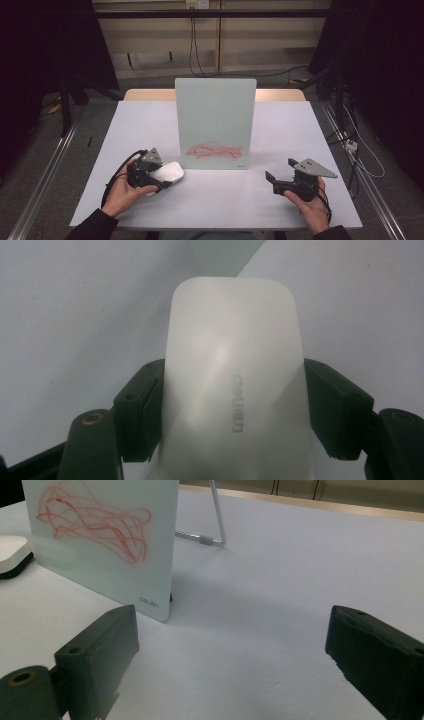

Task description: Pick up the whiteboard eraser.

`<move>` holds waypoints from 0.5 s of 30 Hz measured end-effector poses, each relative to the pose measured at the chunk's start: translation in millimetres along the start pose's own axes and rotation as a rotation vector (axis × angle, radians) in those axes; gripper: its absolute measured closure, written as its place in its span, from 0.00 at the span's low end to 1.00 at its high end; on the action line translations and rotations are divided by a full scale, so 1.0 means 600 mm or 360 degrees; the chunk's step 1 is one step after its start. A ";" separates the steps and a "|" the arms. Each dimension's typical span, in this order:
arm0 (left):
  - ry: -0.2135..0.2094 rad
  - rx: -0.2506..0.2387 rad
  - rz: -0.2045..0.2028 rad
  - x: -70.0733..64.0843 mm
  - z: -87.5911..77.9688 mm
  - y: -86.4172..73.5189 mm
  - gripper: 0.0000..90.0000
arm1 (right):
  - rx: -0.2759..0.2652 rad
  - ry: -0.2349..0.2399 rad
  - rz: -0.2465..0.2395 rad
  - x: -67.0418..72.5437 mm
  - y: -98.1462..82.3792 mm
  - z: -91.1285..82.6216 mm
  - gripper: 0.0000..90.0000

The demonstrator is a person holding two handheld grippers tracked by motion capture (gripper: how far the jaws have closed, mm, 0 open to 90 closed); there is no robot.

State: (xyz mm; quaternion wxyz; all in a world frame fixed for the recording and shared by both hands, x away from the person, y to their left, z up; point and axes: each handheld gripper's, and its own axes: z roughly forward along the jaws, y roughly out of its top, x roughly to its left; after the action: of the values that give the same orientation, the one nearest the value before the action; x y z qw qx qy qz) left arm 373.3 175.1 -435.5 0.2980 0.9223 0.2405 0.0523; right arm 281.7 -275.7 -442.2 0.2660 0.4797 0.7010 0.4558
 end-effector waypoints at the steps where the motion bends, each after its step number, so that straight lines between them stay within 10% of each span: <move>1: 0.0000 -0.0001 0.0003 0.001 -0.001 0.000 0.34 | 0.0000 -0.0001 0.0000 0.000 0.000 0.000 0.08; 15: -0.0002 -0.0084 0.0017 -0.002 -0.017 -0.001 0.35 | -0.0001 -0.0001 -0.0005 0.000 0.000 0.000 0.08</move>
State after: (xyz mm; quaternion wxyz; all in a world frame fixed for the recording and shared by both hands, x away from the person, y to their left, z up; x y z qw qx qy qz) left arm 369.6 180.0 -427.6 0.3222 0.9153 0.2340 0.0598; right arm 282.0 -275.5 -442.1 0.2671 0.4786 0.7015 0.4555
